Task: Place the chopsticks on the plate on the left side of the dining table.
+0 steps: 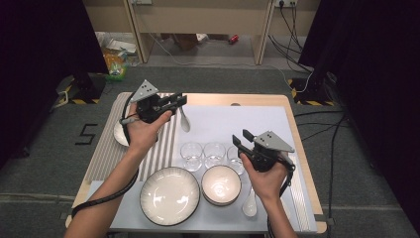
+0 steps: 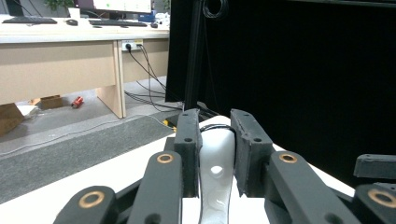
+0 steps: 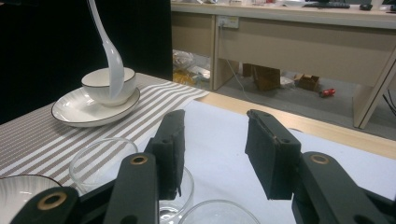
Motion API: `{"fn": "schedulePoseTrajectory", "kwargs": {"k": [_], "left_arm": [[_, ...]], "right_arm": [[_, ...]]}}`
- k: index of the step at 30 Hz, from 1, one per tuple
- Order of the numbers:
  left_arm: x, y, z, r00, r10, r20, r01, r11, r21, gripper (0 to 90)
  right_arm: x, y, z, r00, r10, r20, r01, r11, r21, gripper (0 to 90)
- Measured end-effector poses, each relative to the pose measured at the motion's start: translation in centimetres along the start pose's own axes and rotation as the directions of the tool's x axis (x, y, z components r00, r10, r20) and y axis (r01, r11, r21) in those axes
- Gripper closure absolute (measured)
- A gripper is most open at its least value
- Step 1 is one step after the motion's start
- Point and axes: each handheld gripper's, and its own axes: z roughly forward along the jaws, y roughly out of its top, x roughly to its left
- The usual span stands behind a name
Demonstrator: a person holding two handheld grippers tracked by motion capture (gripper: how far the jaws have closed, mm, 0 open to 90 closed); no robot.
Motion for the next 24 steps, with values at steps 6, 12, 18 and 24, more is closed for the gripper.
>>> {"fn": "schedulePoseTrajectory", "kwargs": {"k": [6,12,18,24], "left_arm": [[0.6,0.0,-0.5,0.9999,0.001,-0.017,-0.001,1.0,-0.001,72.8],[1.2,0.2,-1.0,0.9993,0.002,-0.038,-0.002,1.0,-0.006,72.8],[1.8,0.4,-1.3,0.9983,0.005,-0.059,-0.006,0.9999,-0.013,72.8],[2.4,0.4,-1.7,0.9971,0.01,-0.076,-0.011,0.9999,-0.011,72.8]], "right_arm": [[-0.1,0.0,-0.1,1.0,0.0,0.001,0.0,1.0,0.0,57.6],[-0.2,-0.1,-0.1,1.0,0.0,0.006,0.0,1.0,0.0,57.6],[-0.2,-0.1,-0.2,0.9999,0.012,0.005,-0.012,1.0,0.0,57.6],[-0.2,-0.2,-0.4,0.9999,0.014,0.006,-0.014,1.0,0.0,57.5]]}}
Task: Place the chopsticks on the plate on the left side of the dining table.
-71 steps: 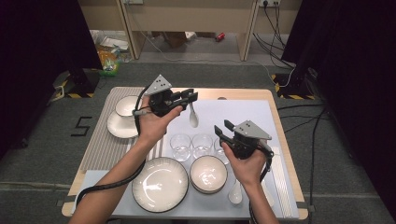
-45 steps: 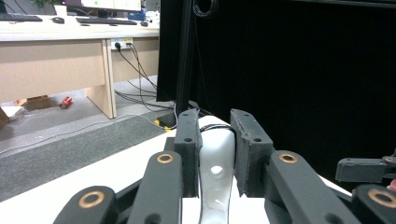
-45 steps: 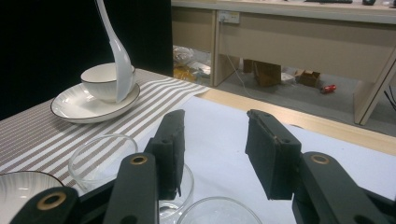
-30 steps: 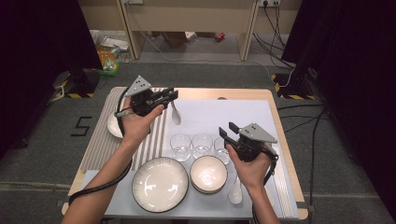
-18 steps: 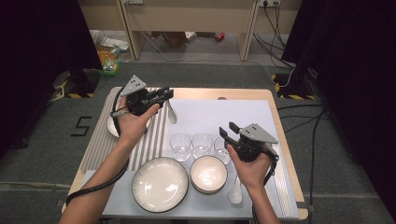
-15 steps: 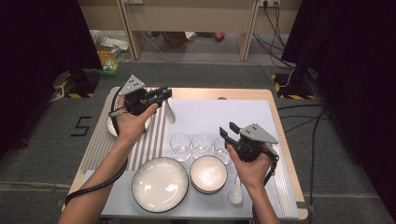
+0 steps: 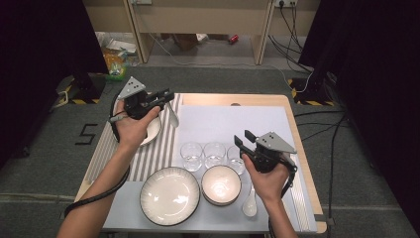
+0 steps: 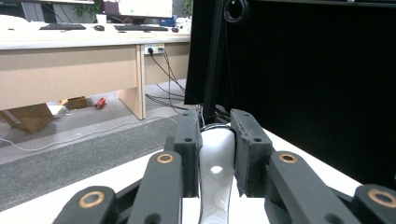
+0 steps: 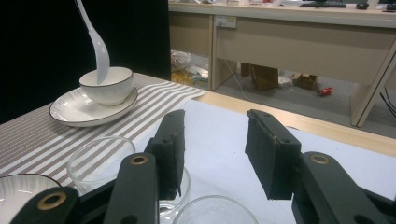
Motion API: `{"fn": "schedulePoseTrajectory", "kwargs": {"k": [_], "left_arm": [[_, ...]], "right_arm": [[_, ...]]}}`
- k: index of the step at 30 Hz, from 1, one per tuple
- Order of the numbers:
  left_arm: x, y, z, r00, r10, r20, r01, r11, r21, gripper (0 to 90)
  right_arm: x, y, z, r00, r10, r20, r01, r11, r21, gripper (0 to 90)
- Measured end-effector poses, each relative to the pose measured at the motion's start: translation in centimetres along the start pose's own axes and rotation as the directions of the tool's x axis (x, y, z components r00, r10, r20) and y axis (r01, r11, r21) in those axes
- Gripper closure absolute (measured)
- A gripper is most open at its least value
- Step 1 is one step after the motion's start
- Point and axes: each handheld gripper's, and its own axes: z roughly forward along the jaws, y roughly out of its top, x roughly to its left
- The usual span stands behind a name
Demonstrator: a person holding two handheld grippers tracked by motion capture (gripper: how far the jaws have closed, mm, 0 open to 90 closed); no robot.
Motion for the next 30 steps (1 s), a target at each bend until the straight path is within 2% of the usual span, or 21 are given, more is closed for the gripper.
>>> {"fn": "schedulePoseTrajectory", "kwargs": {"k": [4,30], "left_arm": [[0.6,0.0,-0.1,0.9998,0.0,-0.018,0.0,1.0,-0.001,72.8],[3.1,0.0,-0.9,0.9935,0.006,-0.114,-0.008,0.9998,-0.016,72.8]], "right_arm": [[-0.1,0.0,0.0,0.9999,-0.013,0.003,0.013,1.0,-0.005,57.5],[-0.1,-0.1,-0.1,1.0,-0.005,0.002,0.005,1.0,-0.002,57.4]]}}
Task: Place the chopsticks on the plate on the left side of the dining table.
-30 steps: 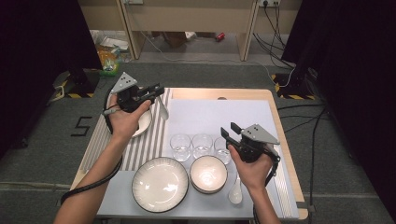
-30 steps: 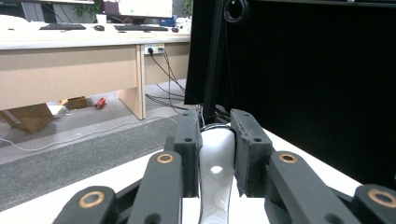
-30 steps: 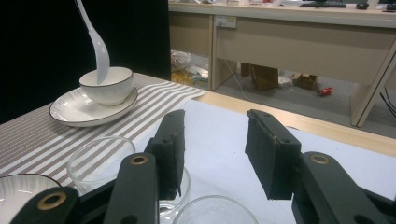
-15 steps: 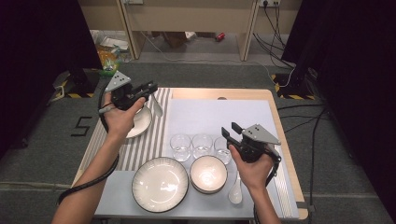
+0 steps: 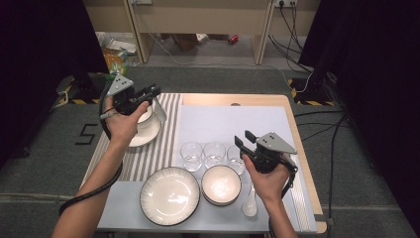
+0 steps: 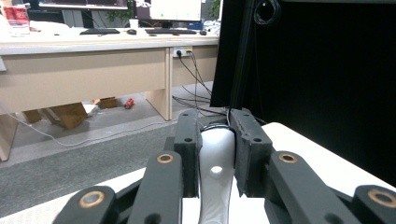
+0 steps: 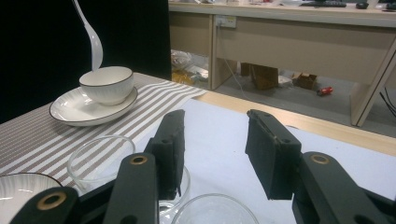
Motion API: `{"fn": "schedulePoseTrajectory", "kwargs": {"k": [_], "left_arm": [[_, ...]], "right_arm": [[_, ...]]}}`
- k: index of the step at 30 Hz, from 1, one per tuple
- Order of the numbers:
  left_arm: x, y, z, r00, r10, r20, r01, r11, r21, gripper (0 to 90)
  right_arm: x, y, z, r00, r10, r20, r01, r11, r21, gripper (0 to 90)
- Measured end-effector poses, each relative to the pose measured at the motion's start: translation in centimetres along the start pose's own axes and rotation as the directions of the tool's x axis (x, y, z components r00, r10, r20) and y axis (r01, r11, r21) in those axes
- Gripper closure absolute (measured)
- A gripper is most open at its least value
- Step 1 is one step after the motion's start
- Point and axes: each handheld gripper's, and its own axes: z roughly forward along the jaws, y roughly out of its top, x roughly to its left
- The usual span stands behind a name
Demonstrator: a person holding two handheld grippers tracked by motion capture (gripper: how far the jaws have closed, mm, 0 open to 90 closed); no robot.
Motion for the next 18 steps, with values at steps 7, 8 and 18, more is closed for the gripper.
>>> {"fn": "schedulePoseTrajectory", "kwargs": {"k": [7,8,18], "left_arm": [[0.7,0.0,0.0,0.9997,0.001,-0.023,-0.001,1.0,-0.003,72.8],[0.8,0.0,0.0,0.9996,0.004,-0.027,-0.004,1.0,-0.002,72.8],[1.8,-0.4,0.4,0.9985,-0.01,-0.055,0.01,0.9999,-0.003,72.8]], "right_arm": [[0.0,0.0,0.0,1.0,0.0,-0.002,0.0,1.0,0.002,57.3],[0.0,0.0,0.0,1.0,-0.005,0.0,0.005,1.0,0.0,57.3],[-0.1,-0.1,-0.1,1.0,-0.004,0.003,0.004,1.0,-0.001,57.3]]}}
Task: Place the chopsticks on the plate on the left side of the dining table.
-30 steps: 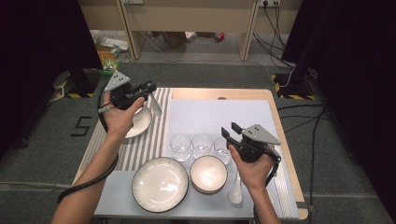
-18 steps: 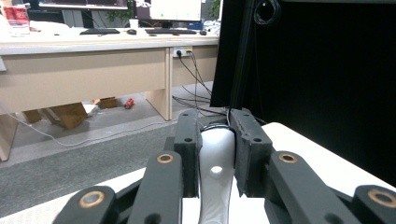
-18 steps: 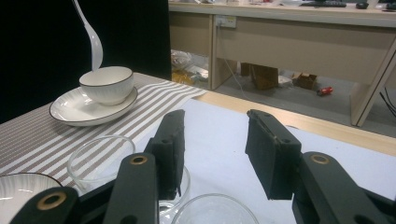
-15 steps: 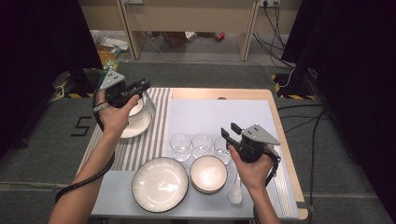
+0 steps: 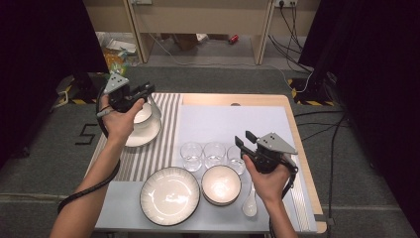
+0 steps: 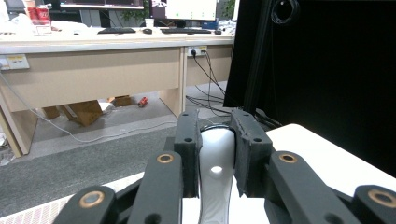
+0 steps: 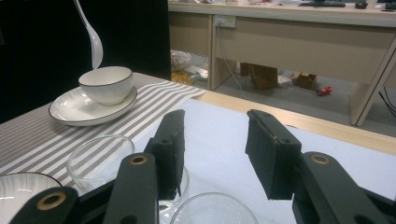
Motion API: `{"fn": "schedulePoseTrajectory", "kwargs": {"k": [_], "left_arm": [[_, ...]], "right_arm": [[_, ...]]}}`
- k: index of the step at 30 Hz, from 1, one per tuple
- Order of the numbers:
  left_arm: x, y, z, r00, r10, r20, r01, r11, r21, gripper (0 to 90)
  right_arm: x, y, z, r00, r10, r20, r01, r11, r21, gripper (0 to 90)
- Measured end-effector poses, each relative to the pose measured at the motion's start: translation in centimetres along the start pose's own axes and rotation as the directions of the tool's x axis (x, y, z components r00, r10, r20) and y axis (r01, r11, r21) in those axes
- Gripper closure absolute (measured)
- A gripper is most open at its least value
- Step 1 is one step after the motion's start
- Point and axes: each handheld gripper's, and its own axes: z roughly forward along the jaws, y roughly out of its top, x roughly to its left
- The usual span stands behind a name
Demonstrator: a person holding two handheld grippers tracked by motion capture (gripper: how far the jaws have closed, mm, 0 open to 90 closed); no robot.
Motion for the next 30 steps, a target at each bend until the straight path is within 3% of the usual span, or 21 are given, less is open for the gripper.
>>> {"fn": "schedulePoseTrajectory", "kwargs": {"k": [17,30], "left_arm": [[2.0,-0.3,0.8,0.9985,-0.014,-0.052,0.014,0.9999,0.004,72.8],[3.4,-0.6,1.6,0.9954,-0.001,-0.096,0.002,0.9999,0.01,72.8]], "right_arm": [[0.0,-0.1,-0.1,1.0,0.005,0.0,-0.005,1.0,-0.001,57.2],[0.0,-0.1,-0.1,1.0,0.003,0.001,-0.003,1.0,-0.001,57.2]]}}
